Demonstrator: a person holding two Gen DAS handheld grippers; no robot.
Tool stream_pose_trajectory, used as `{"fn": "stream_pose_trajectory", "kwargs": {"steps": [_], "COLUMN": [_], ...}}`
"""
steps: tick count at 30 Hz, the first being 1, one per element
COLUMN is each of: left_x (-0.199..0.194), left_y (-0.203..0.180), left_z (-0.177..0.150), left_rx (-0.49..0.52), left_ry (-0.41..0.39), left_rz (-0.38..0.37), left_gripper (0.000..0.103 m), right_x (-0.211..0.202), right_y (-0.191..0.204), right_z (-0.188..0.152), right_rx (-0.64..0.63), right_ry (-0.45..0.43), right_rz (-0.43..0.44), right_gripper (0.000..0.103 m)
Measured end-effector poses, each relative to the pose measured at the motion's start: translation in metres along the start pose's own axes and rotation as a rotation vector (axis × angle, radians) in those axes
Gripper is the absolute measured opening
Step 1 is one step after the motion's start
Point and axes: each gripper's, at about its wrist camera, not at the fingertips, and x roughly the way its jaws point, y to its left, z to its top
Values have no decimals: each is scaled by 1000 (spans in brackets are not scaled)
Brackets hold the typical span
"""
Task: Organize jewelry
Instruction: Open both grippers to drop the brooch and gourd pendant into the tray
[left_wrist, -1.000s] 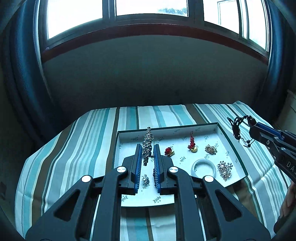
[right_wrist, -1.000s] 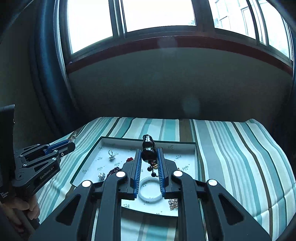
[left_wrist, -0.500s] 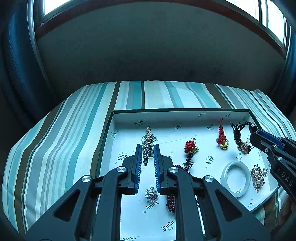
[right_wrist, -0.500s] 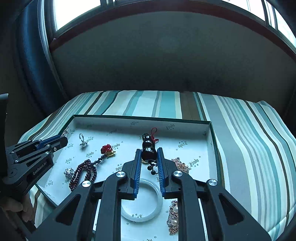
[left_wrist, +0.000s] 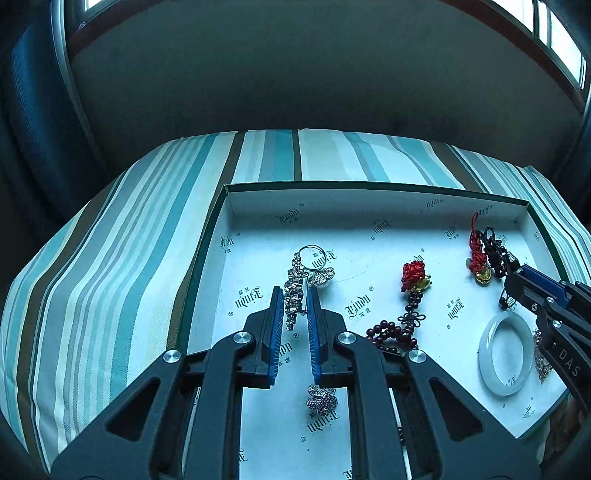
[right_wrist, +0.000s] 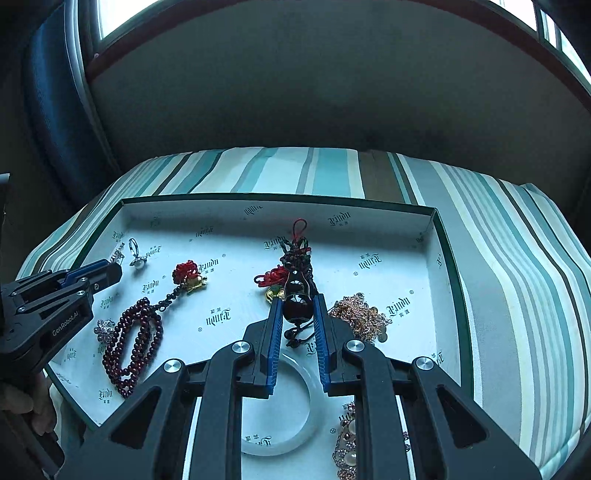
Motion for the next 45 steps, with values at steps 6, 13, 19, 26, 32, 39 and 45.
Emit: {"fn": "stream_pose_trajectory", "kwargs": {"steps": [6,13,19,26,32,39,45], "left_x": [4,6,6,7,6,2,-5], "left_y": [-1,-1,-1,-3,-4,-7,-10], "left_z": [-3,-3,-3,-4,-3,-4,-6], "left_rx": [2,7,8,15,23,26,30], "left_ry": [-1,7,6,2,-11,-22,-47], "left_rz": [-4,-4,-5,2,1,-3,-4], "left_gripper": [13,13,13,15,32,50,65], "right_x": [9,12,12,12,12,11,3], "right_y": [-1,-2,-3,-5,-5,-7,-10], "right_z": [-2,1,0,1,1,1,0], "right_rx": [6,5,8,12,14,18,31], "right_ry": [26,33,30,33,34,32,8], "right_rz": [1,5,3,5,8,10,9], "right_gripper": [17,17,17,18,19,19,48]}}
